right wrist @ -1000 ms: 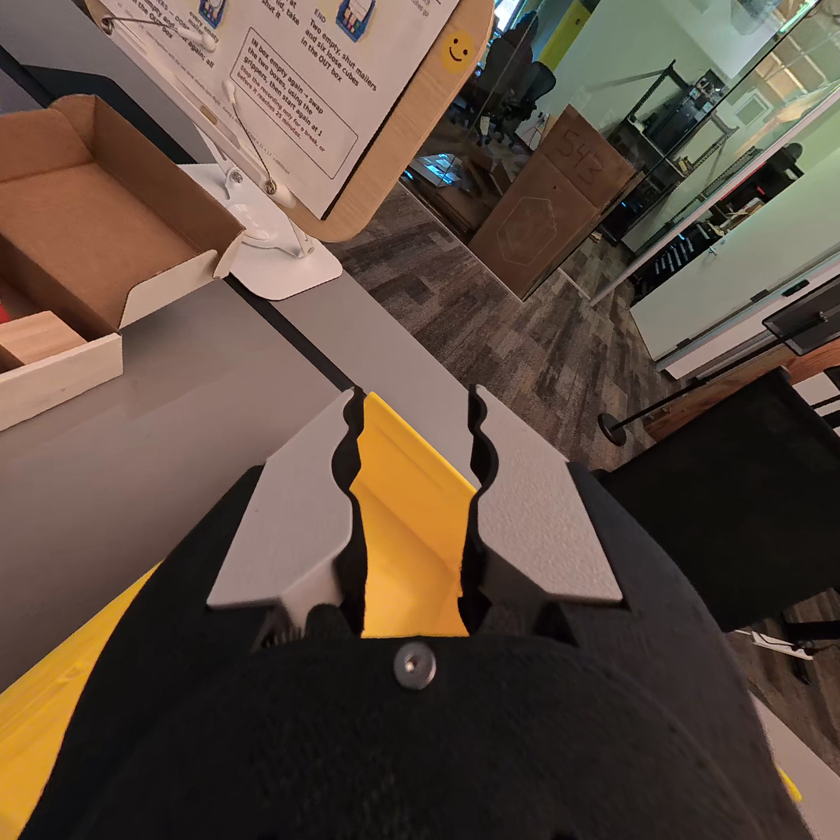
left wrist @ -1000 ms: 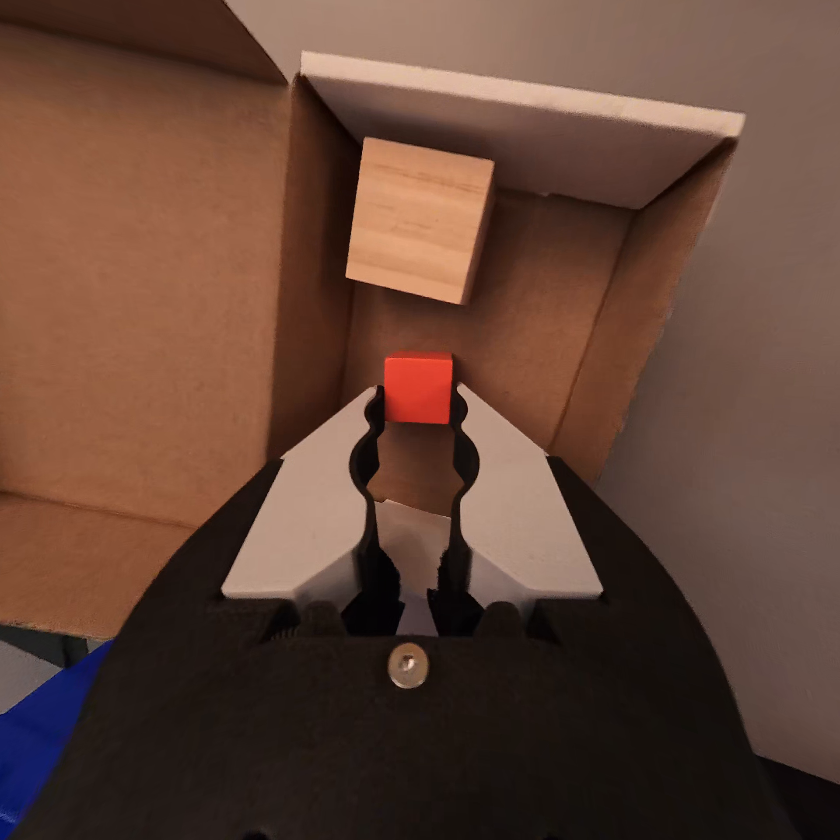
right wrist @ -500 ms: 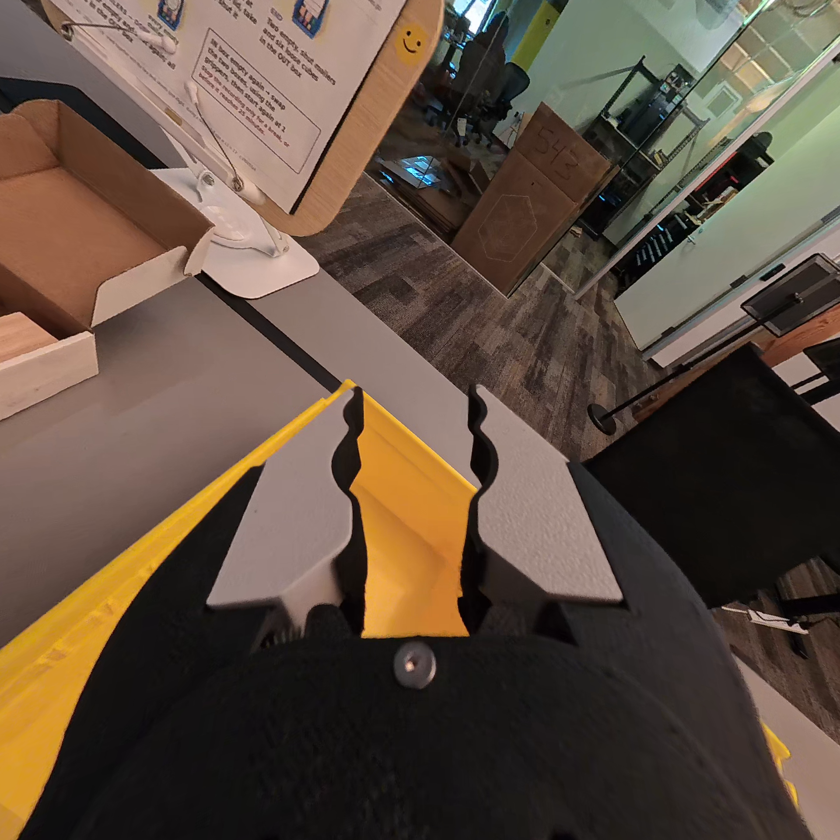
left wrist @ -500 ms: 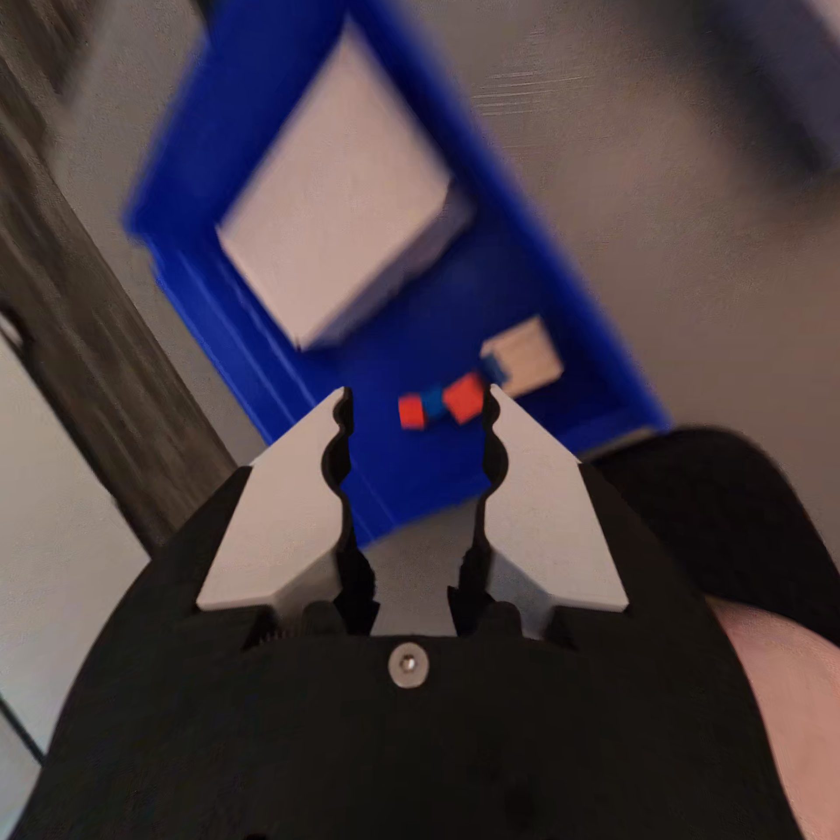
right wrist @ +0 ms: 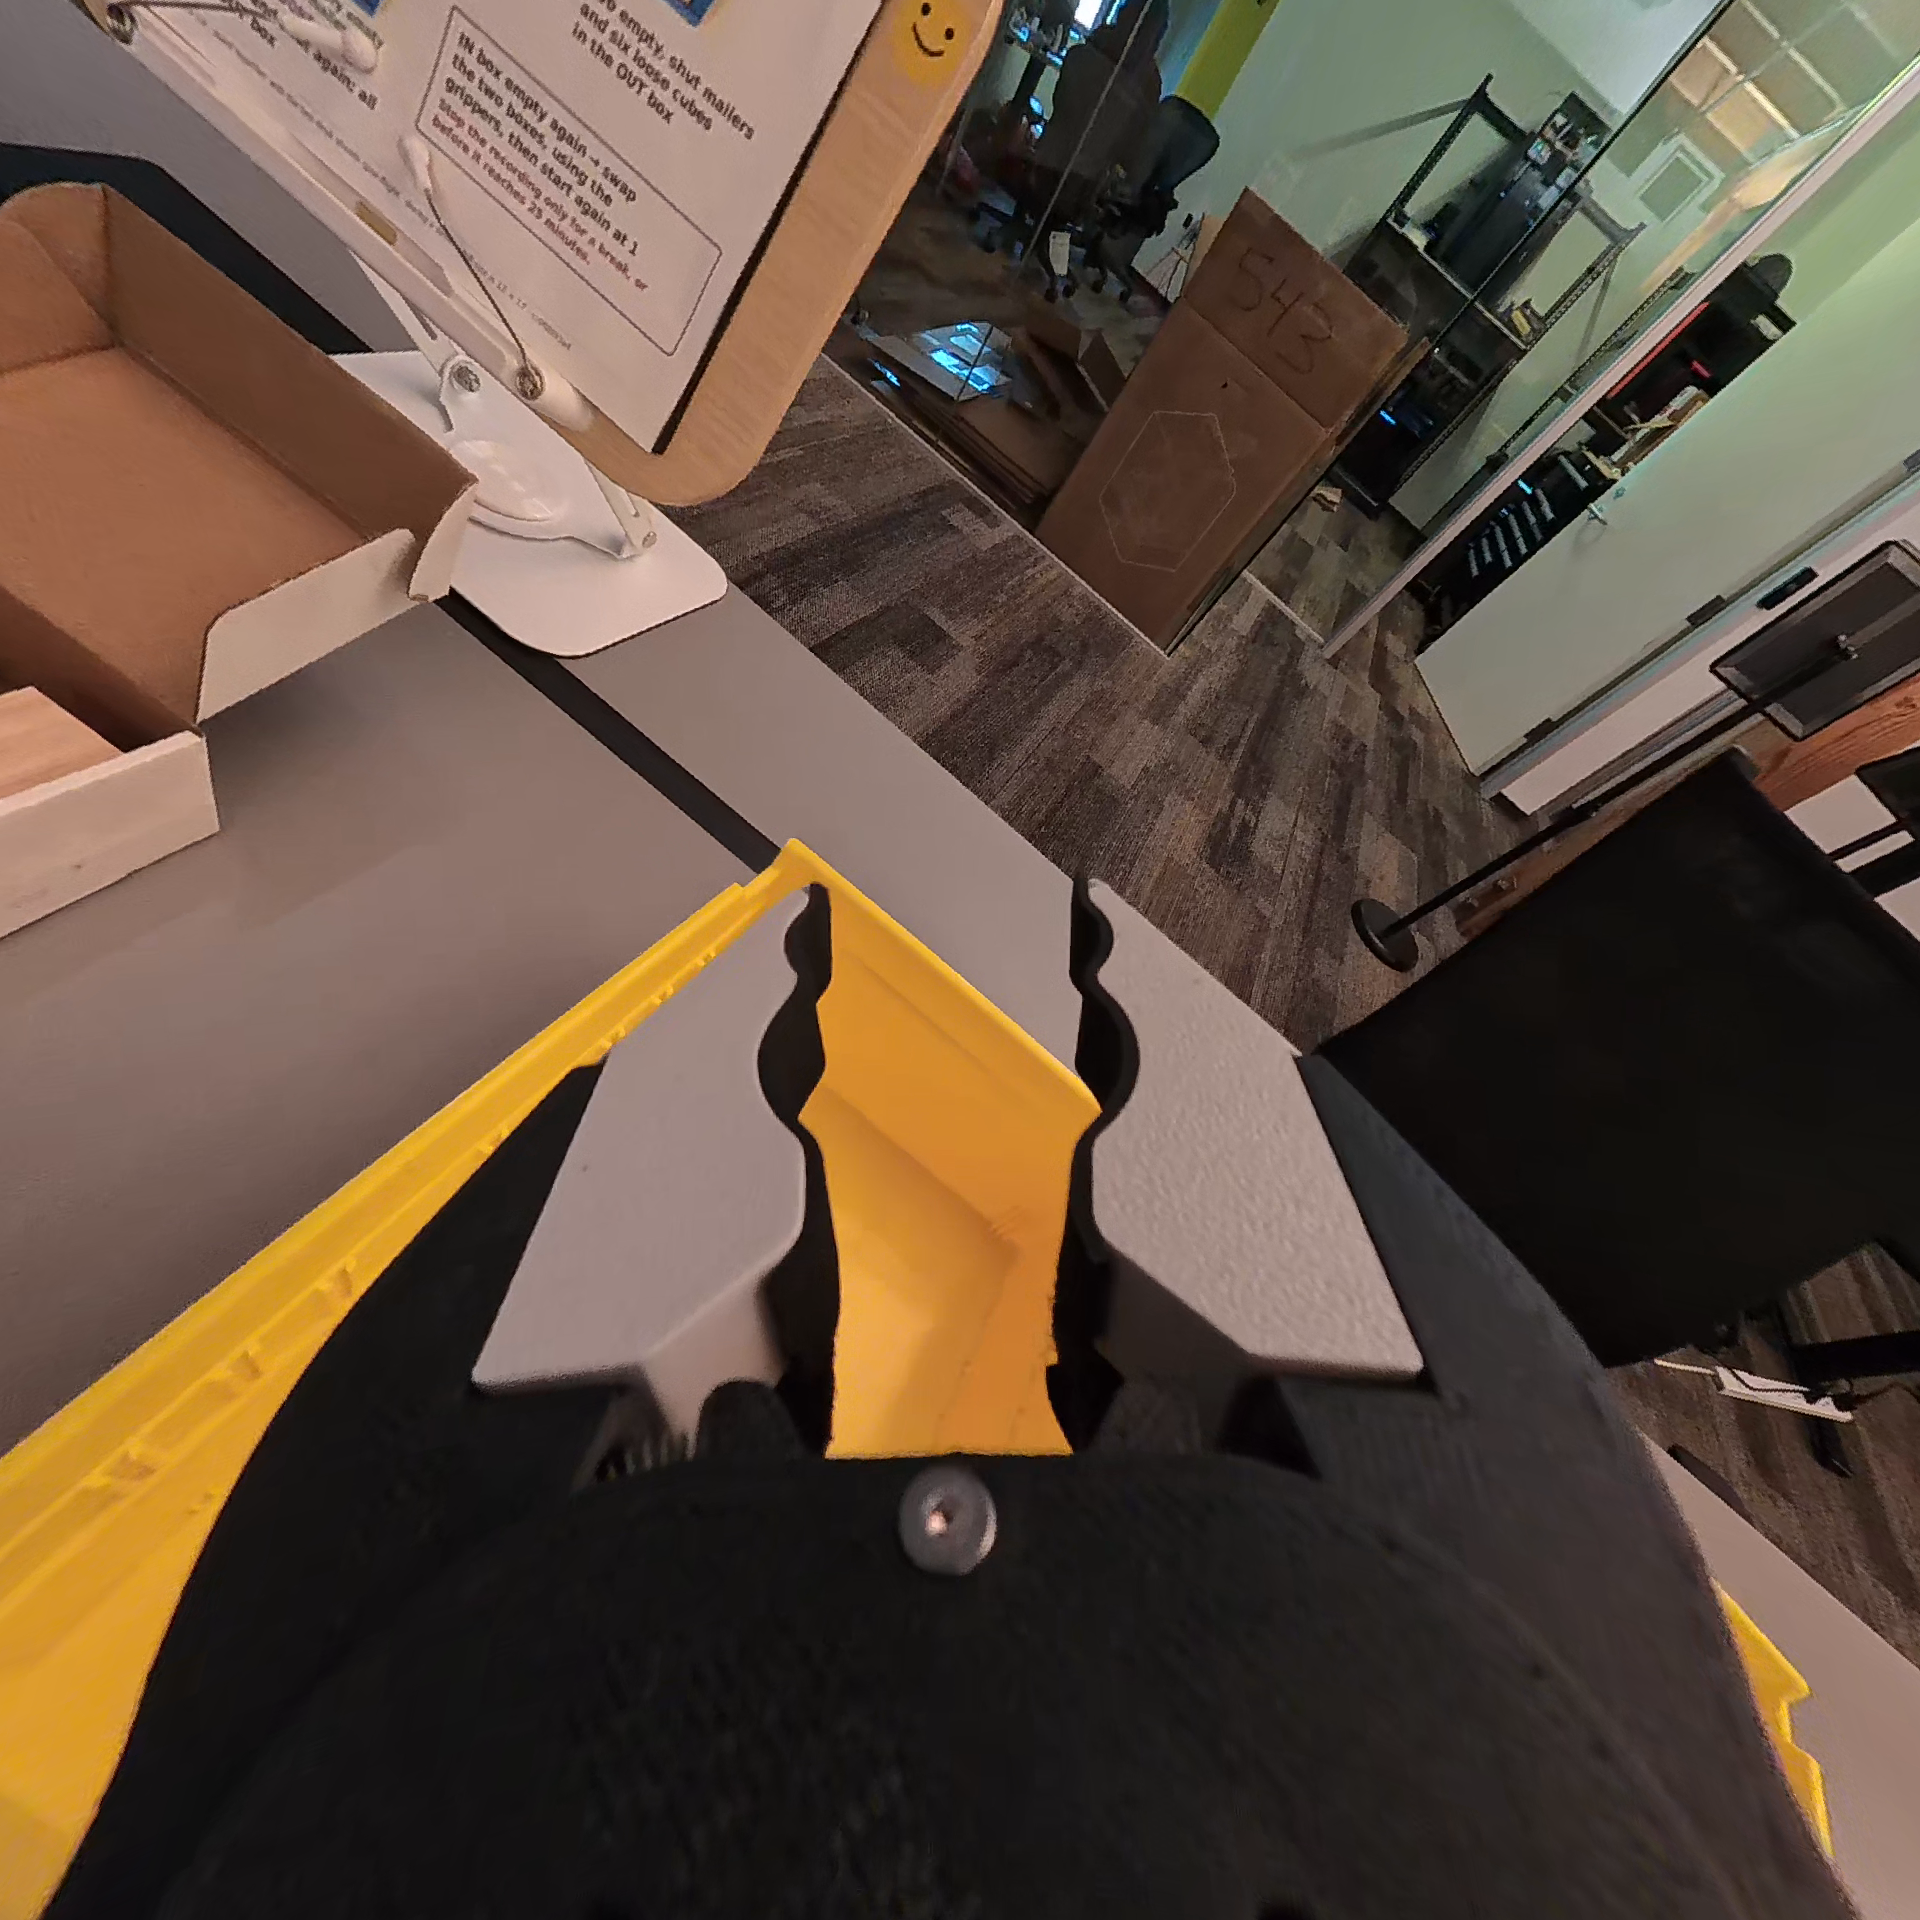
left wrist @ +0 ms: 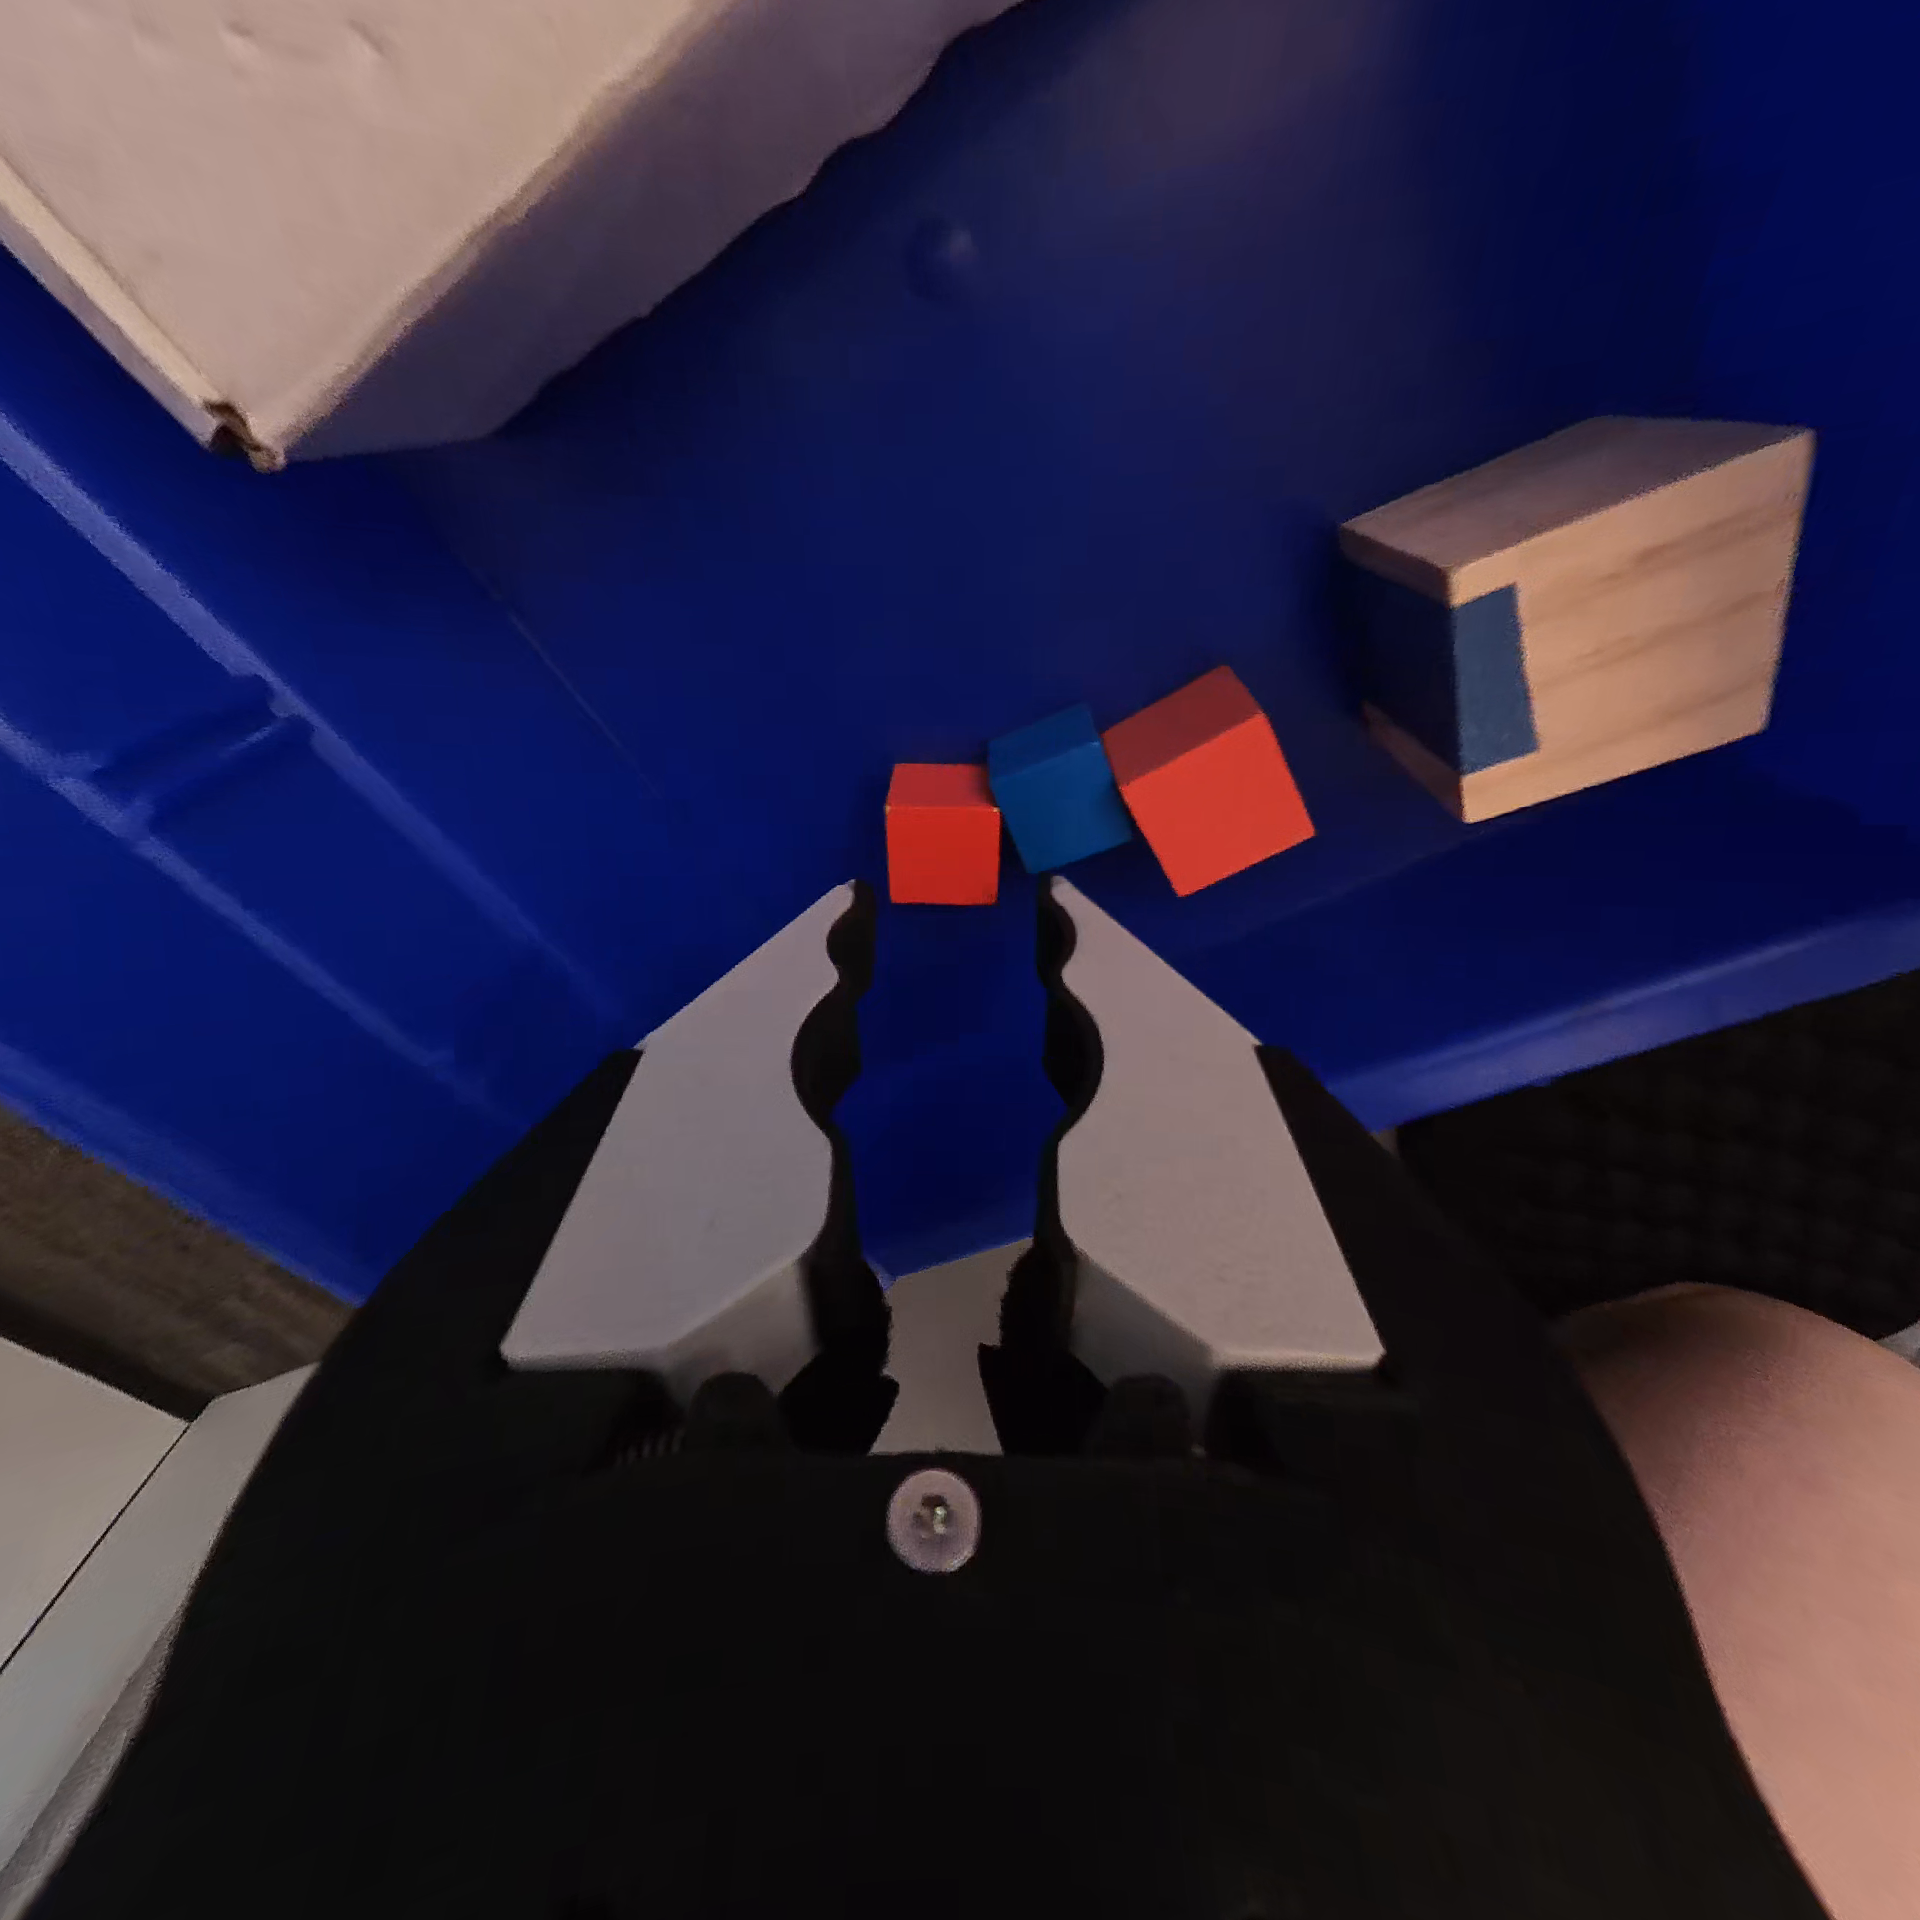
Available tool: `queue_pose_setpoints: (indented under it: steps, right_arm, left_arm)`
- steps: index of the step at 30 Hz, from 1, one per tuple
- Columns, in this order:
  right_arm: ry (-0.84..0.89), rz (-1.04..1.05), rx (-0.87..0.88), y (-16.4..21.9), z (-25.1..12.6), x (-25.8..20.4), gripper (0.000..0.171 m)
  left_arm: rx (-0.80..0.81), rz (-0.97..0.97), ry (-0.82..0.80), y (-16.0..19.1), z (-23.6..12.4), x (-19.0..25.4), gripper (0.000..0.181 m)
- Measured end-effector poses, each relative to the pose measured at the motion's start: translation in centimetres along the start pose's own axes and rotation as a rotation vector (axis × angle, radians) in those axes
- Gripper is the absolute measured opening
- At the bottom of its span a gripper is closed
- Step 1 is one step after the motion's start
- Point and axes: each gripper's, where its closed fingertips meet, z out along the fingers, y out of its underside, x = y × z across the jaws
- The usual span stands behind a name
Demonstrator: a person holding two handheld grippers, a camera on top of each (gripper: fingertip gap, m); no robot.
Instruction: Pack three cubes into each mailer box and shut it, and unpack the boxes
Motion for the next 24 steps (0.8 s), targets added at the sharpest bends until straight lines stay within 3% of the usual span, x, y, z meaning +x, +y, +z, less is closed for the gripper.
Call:
queue_pose_setpoints:
  steps: [12, 18, 24]
  right_arm:
    - [-0.015, -0.036, -0.035, 0.4, 0.5, -0.6, 0.046]
    - [-0.012, -0.028, -0.027, 0.3, 0.2, -0.4, 0.046]
    - [-0.01, -0.035, -0.028, 0.3, 0.2, -0.4, 0.046]
  left_arm:
    - [0.011, -0.008, 0.036, -0.4, 0.6, 0.0, 0.022]
    - [-0.069, -0.038, 0.033, 0.8, 1.5, -0.3, 0.02]
    - [0.023, -0.144, -0.079, 1.0, -2.8, -1.1, 0.02]
